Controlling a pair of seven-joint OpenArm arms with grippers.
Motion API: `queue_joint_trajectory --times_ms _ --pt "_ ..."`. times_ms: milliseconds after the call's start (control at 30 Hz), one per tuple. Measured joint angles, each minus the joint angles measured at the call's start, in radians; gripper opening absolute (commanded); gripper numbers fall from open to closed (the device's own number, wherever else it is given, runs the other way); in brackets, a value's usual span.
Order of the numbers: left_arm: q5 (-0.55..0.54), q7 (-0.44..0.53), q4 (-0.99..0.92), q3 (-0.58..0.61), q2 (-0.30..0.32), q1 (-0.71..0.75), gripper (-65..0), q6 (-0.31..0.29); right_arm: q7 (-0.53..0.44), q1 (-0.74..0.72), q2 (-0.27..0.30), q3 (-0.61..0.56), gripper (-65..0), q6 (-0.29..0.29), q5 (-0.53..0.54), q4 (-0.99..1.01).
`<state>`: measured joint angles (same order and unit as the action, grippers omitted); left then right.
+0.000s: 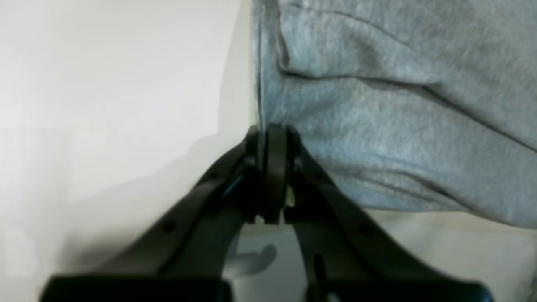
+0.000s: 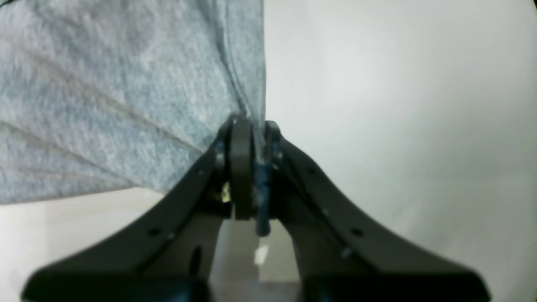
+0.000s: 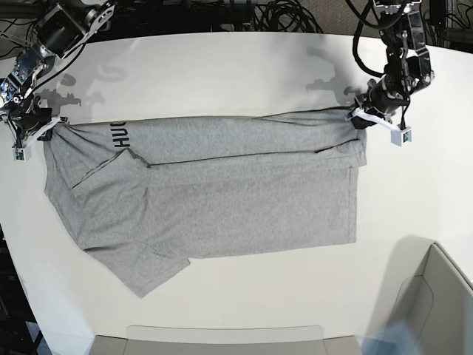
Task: Fold the T-shirt properly
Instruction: 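Grasp the folded edge again and drag the shirt toward the arms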
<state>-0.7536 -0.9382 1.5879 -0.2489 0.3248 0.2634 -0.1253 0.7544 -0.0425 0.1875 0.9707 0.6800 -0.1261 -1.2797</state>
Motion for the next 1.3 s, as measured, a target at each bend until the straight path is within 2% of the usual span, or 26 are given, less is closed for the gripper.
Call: queue_joint_trajectory --times_ms 200,300,400,467,633,700,800,933,1067,1133,1233,1300 --pt "-0.017 0.028 0.009 -0.045 0.050 0.104 -65.0 -0.031 -0.026 0.117 -0.084 -0.005 -65.0 -0.007 0.024 -0.136" --pt "-0.004 0.027 0.005 -0.090 0.066 0.150 -65.0 -0.151 -0.045 0.171 -0.116 -0.005 -65.0 -0.008 0.037 -0.188" --pt "0.003 0.024 0.004 -0.145 0.069 0.197 -65.0 -0.224 -0.074 0.219 -0.146 -0.004 -65.0 -0.010 0.045 -0.224" --pt "0.046 0.031 0.005 -0.175 0.069 0.221 -65.0 -0.255 -0.078 0.243 -0.170 0.002 -65.0 -0.011 0.049 -0.246" --pt "0.233 0.033 0.012 -0.183 0.068 0.222 -65.0 -0.319 -0.134 0.316 -0.195 0.005 -65.0 -0.011 0.097 -0.265" --pt "0.291 0.067 0.012 -0.183 0.068 0.237 -65.0 -0.345 -0.156 0.342 -0.203 0.005 -65.0 -0.010 0.103 -0.269" --pt "0.336 0.080 0.011 -0.224 0.062 0.251 -65.0 -0.401 -0.190 0.366 -0.211 0.010 -65.0 -0.007 0.112 -0.269" --pt "0.357 0.108 -0.030 -0.306 0.055 0.268 -65.0 -0.493 -0.250 0.384 -0.266 0.073 -65.0 0.002 0.127 -0.269" --pt "0.385 0.145 -0.078 -0.333 0.060 0.263 -65.0 -0.580 -0.267 0.388 -0.272 0.088 -65.0 0.002 0.106 -0.266" --pt "0.421 0.188 -0.089 -0.334 0.057 0.263 -65.0 -0.602 -0.294 0.387 -0.282 0.102 -65.0 0.002 0.106 -0.255" --pt "0.447 0.225 -0.094 -0.338 0.026 0.262 -65.0 -0.605 -0.305 0.383 -0.292 0.107 -65.0 0.002 0.096 -0.254" --pt "0.467 0.230 -0.086 -0.338 0.021 0.260 -59.8 -0.602 -0.307 0.382 -0.296 0.109 -65.0 0.002 0.096 -0.255"
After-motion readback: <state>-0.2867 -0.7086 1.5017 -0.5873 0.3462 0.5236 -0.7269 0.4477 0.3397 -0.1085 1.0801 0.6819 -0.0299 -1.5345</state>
